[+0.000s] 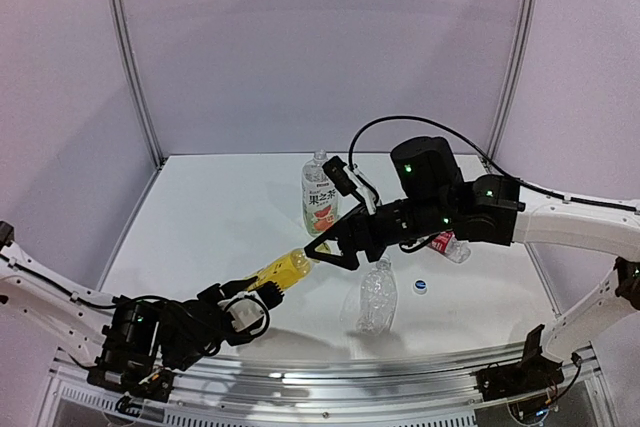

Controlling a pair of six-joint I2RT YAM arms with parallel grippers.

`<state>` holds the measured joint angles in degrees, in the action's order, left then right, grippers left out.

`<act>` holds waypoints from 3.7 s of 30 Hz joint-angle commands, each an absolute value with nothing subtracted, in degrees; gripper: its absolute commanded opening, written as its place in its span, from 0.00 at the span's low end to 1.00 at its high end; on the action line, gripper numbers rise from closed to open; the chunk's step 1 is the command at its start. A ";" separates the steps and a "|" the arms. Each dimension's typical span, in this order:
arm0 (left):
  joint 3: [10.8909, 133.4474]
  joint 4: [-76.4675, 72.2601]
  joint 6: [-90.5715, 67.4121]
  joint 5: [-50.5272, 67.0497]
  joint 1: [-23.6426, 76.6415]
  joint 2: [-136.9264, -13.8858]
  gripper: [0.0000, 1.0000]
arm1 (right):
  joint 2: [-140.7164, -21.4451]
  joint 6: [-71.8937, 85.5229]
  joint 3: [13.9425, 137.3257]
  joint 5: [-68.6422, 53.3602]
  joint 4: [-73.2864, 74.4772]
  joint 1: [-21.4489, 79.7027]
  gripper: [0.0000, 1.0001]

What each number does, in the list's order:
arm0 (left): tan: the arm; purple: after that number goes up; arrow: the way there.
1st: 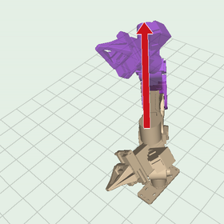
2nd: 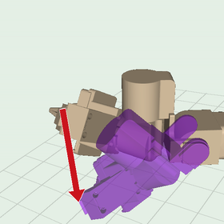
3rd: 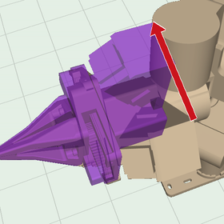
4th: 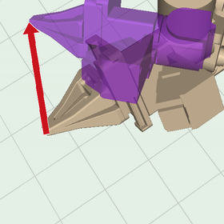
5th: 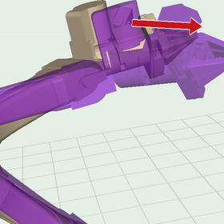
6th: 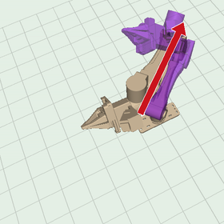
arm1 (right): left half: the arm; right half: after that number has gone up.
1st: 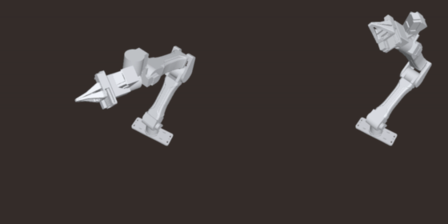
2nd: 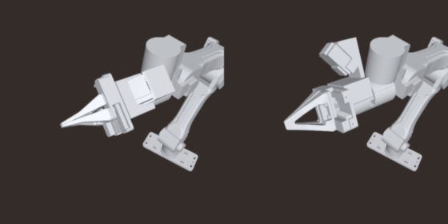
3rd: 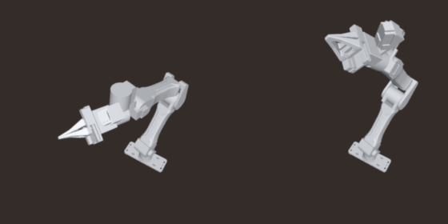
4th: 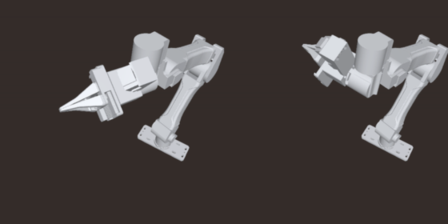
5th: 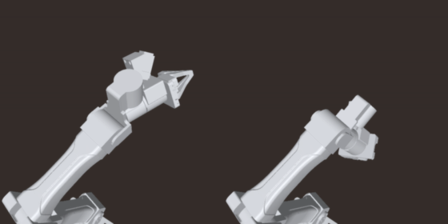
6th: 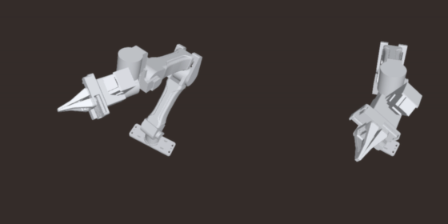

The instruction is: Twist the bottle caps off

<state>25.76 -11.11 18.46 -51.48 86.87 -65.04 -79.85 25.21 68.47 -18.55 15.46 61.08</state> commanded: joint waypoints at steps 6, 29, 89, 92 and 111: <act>26.80 -11.77 18.81 -52.36 87.41 -63.66 0.00 | -78.08 25.65 67.76 -14.60 17.84 61.35 0.77; 25.32 -12.83 19.01 -52.56 87.58 -59.67 0.00 | -74.58 26.34 61.52 -15.92 15.76 59.96 0.64; 24.78 -9.85 7.79 -38.58 81.39 -56.32 0.00 | -85.63 20.26 68.44 -12.10 -0.35 65.62 0.30; 25.17 -9.25 7.90 -38.46 81.30 -56.59 0.24 | -85.97 19.97 69.52 -12.22 1.58 65.43 0.13; 24.19 -6.76 5.18 -46.80 81.30 -48.27 0.97 | -84.15 13.84 83.77 15.55 31.09 57.28 0.00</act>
